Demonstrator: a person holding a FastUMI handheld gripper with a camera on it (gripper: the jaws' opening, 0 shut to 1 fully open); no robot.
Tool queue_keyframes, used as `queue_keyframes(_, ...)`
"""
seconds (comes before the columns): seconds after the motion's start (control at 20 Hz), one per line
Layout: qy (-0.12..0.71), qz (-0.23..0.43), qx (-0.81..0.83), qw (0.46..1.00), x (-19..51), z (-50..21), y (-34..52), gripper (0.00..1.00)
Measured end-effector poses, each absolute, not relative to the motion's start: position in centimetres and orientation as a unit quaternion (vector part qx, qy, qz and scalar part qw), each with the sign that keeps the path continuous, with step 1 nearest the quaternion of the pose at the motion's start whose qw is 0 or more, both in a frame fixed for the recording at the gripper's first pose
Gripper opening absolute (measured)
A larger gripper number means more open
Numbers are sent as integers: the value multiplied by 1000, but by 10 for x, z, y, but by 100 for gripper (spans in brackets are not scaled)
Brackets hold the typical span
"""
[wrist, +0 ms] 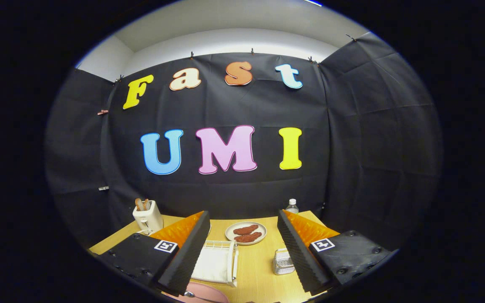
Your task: Take the plate from the dish rack, then take the spoon from the basket and place it into the plate.
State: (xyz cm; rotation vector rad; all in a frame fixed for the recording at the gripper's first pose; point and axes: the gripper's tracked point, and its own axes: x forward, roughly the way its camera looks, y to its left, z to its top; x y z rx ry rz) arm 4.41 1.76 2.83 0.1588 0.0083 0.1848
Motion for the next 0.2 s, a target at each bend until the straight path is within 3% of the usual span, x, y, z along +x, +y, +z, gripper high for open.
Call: queue_keyframes(0.2, 6, 114, 83, 990, 61, 23, 13, 99)
